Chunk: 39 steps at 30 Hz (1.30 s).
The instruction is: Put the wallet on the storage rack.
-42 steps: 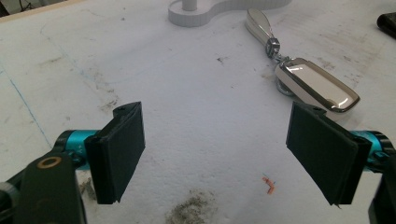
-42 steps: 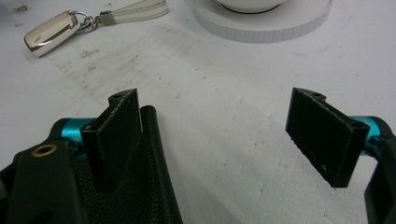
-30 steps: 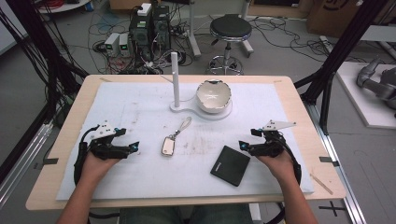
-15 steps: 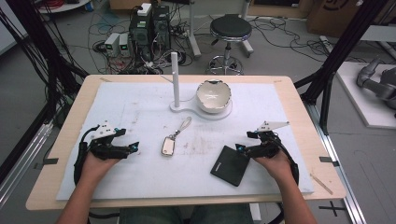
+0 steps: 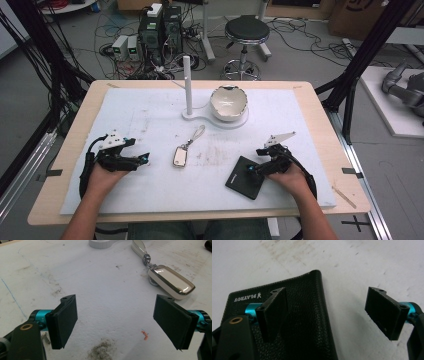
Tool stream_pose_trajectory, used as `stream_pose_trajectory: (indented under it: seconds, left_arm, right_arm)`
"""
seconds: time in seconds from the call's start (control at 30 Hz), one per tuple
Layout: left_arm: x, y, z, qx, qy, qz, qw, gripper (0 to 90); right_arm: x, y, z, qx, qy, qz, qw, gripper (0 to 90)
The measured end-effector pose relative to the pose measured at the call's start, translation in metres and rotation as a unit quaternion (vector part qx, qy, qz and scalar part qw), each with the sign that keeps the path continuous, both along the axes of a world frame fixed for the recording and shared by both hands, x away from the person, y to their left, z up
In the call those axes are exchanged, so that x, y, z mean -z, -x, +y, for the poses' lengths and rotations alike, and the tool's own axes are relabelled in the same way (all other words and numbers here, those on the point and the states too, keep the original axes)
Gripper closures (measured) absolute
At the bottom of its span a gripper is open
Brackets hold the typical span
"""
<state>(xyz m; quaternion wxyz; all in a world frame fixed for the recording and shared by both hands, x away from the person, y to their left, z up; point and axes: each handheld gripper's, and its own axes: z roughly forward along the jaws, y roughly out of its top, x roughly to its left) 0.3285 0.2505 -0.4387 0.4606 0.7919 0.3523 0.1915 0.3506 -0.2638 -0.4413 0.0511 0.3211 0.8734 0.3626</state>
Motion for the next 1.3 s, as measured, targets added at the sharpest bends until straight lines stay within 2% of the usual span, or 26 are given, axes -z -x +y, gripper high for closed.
stream_pose_trajectory:
  seconds: [0.2,0.33,0.53,0.63,0.7,0.73,0.93,1.03,1.1,1.13,1.2,1.3]
  left_arm:
    - [0.0005,-0.0002,-0.0003,0.001,0.000,0.001,1.0000,19.6]
    - [0.0005,-0.0002,-0.0003,0.002,-0.003,0.001,1.0000,19.6]
    - [-0.0001,0.0007,-0.0012,0.003,-0.005,-0.004,1.0000,20.0]
    - [-0.0004,0.0009,-0.0012,0.002,-0.004,-0.005,1.0000,20.1]
    - [-0.0002,0.0008,-0.0012,0.002,-0.006,-0.004,1.0000,20.1]
    - [-0.0002,0.0008,-0.0014,0.002,-0.006,-0.005,1.0000,20.1]
    - [0.0003,0.0005,-0.0020,0.005,-0.008,-0.003,0.9999,20.1]
    - [0.0005,0.0004,-0.0020,0.006,-0.013,-0.001,0.9999,20.1]
    - [0.0009,0.0005,-0.0027,0.005,-0.010,-0.001,0.9999,20.1]
    - [0.0013,0.0004,-0.0031,0.005,-0.011,0.000,0.9999,20.1]
    - [0.0015,0.0005,-0.0035,0.004,-0.014,0.000,0.9999,20.1]
    - [0.0014,0.0002,-0.0032,0.006,-0.018,-0.001,0.9998,20.2]
  right_arm:
    - [0.0025,-0.0002,0.0012,-0.007,0.003,0.012,0.9999,19.6]
    - [0.0010,0.0024,0.0010,-0.022,-0.004,0.022,0.9995,32.6]
    - [0.0007,0.0036,0.0006,-0.024,-0.007,0.030,0.9992,37.0]
    - [0.0008,0.0039,0.0008,-0.025,-0.006,0.026,0.9993,38.6]
    - [0.0008,0.0036,0.0004,-0.034,-0.010,0.029,0.9990,46.7]
    - [0.0003,0.0041,0.0003,-0.039,-0.016,0.041,0.9983,50.9]
    - [0.0003,0.0037,-0.0009,-0.034,-0.022,0.051,0.9979,55.9]
    - [-0.0005,0.0025,-0.0034,-0.024,-0.028,0.058,0.9976,65.9]
    - [-0.0002,0.0015,-0.0044,-0.023,-0.031,0.056,0.9977,68.1]
    - [-0.0007,0.0009,-0.0056,-0.020,-0.034,0.057,0.9976,73.7]
    - [-0.0013,0.0008,-0.0059,-0.018,-0.034,0.058,0.9976,76.5]
    - [-0.0037,0.0021,-0.0058,-0.020,-0.030,0.046,0.9983,80.5]
